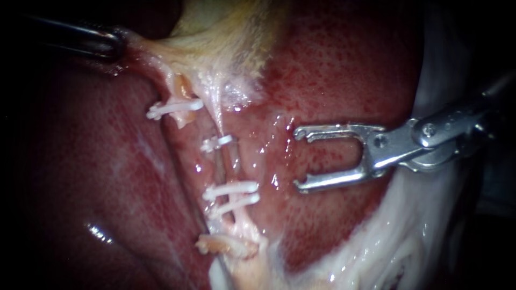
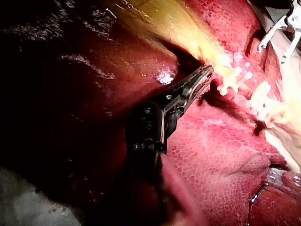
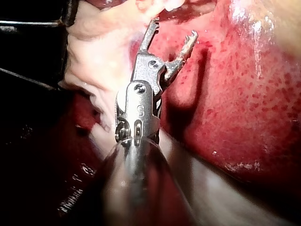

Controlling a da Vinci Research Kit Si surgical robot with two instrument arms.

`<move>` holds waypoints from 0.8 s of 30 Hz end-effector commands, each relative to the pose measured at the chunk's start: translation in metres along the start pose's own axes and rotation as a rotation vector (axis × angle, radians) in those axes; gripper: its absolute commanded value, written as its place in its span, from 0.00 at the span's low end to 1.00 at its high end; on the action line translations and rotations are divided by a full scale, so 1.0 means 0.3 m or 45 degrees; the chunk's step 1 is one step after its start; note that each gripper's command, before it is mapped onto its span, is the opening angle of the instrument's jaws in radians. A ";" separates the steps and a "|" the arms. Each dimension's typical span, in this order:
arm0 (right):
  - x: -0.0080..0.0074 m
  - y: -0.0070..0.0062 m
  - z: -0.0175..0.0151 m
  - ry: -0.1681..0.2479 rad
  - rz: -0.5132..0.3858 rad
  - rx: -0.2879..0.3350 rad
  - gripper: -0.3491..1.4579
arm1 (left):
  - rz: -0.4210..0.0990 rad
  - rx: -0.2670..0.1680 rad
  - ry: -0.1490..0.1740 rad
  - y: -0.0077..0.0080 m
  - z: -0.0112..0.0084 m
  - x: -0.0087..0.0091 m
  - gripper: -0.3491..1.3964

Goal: Going back third clip right tube

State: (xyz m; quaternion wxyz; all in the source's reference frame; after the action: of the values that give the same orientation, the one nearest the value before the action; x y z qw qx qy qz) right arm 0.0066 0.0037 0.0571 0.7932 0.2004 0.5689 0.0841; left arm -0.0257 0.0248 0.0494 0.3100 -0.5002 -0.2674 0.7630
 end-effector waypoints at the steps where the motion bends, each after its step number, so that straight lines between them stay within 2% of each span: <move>1: -0.0001 -0.0001 -0.001 -0.002 -0.006 0.001 0.47 | 0.000 0.000 0.000 -0.0002 0.0001 -0.0001 0.00; 9: -0.0006 -0.0006 -0.003 -0.001 -0.007 0.009 0.47 | 0.006 0.008 0.001 -0.0034 0.0043 -0.0033 0.00; 17: -0.0008 -0.0011 -0.004 -0.001 -0.007 0.011 0.47 | 0.025 0.010 0.000 -0.0093 0.0167 -0.0123 0.00; 24: -0.0010 -0.0013 -0.004 -0.001 -0.008 0.012 0.47 | 0.028 0.005 -0.009 -0.0116 0.0192 -0.0133 0.00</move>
State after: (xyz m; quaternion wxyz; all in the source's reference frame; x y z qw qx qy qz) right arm 0.0052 0.0035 0.0569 0.7927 0.2025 0.5696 0.0788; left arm -0.0292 0.0236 0.0563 0.3016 -0.5002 -0.2610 0.7686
